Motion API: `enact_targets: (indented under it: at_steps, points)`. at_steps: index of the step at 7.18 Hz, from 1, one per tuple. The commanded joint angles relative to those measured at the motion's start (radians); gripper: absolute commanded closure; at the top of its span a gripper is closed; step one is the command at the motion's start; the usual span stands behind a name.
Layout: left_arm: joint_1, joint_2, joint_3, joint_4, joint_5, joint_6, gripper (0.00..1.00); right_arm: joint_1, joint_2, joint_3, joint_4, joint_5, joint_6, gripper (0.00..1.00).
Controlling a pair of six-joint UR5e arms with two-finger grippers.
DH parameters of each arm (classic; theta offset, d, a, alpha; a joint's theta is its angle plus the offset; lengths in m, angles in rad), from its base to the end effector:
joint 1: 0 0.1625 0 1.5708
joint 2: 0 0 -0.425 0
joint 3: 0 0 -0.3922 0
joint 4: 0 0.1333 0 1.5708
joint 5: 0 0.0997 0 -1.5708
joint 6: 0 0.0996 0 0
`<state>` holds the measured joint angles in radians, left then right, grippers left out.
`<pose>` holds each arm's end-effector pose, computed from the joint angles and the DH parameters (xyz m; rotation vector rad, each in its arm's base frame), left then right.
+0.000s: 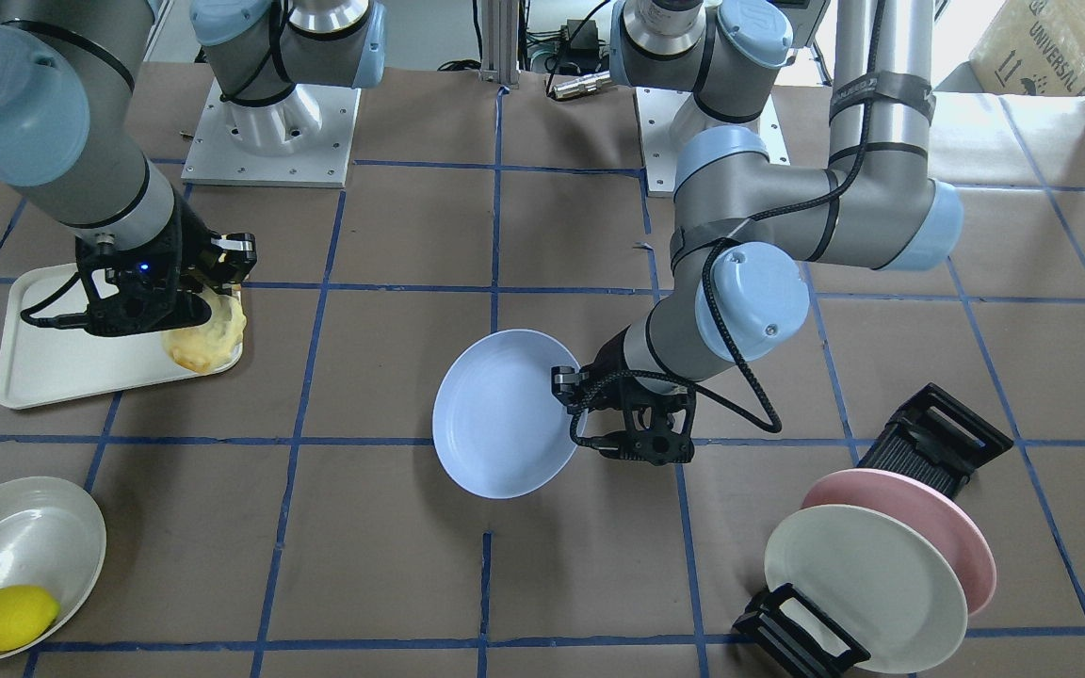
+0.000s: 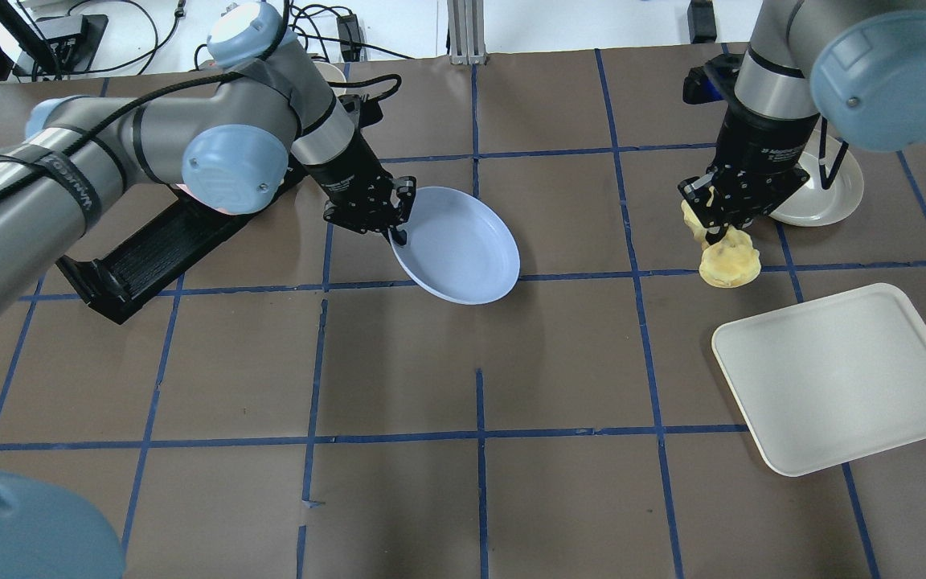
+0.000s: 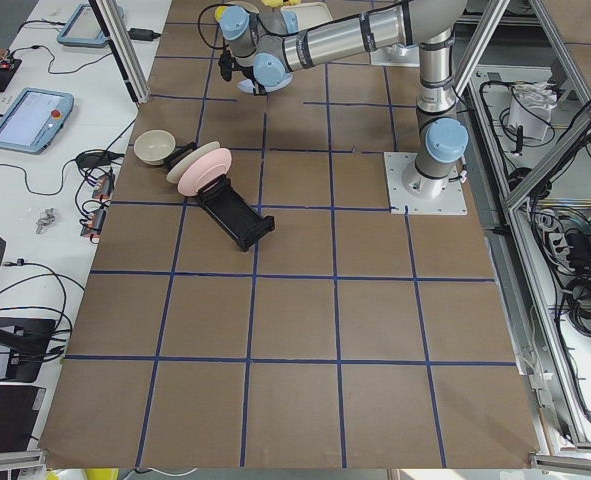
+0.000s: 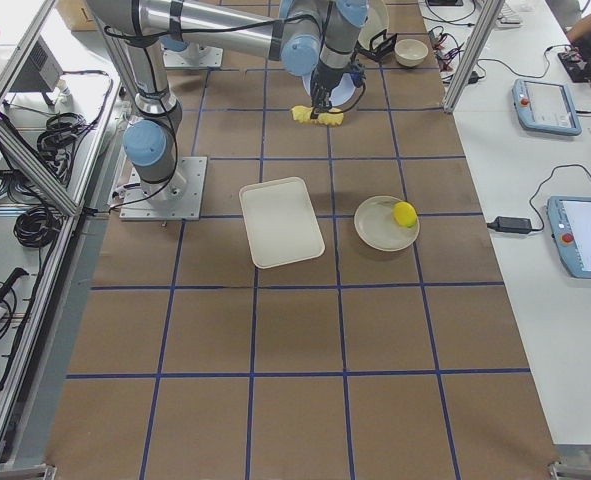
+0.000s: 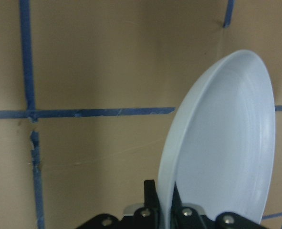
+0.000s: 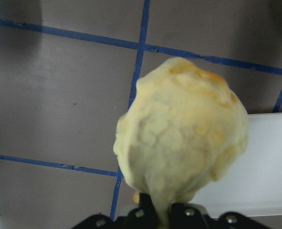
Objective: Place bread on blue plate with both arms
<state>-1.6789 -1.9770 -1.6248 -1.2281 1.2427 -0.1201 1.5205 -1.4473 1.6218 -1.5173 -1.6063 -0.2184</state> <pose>-0.2300 -0.5859 0.2734 0.0444 -2.8208 -0.2180 0.1038 -0.5191 0.3967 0.2679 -3.1047 -0.3610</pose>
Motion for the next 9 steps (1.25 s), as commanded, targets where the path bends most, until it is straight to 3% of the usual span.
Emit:
enact_targets:
  at_steps: [1,2,4,5,6,8,9]
  points:
    - [-0.01,-0.045,-0.077,0.176,-0.034,-0.004,0.92,0.033,-0.022,0.006,0.005,0.009,0.08,0.86]
    - [-0.007,-0.048,-0.099,0.22,-0.055,-0.013,0.86,0.052,-0.022,0.004,0.003,0.002,0.096,0.86]
    - [-0.012,-0.033,-0.106,0.222,-0.042,-0.102,0.15,0.061,-0.022,0.004,0.003,0.0,0.105,0.85]
    - [0.001,0.002,-0.107,0.211,-0.025,-0.099,0.01,0.061,-0.024,0.004,0.003,0.002,0.105,0.85]
    - [0.017,0.068,-0.093,0.161,0.082,-0.095,0.0,0.061,-0.022,0.006,0.003,0.002,0.106,0.85]
    - [0.077,0.198,-0.031,-0.096,0.13,-0.049,0.0,0.061,-0.022,0.042,-0.012,0.003,0.116,0.85]
    - [0.079,0.246,-0.005,-0.169,0.252,-0.002,0.0,0.079,-0.01,0.041,-0.038,0.003,0.163,0.85]
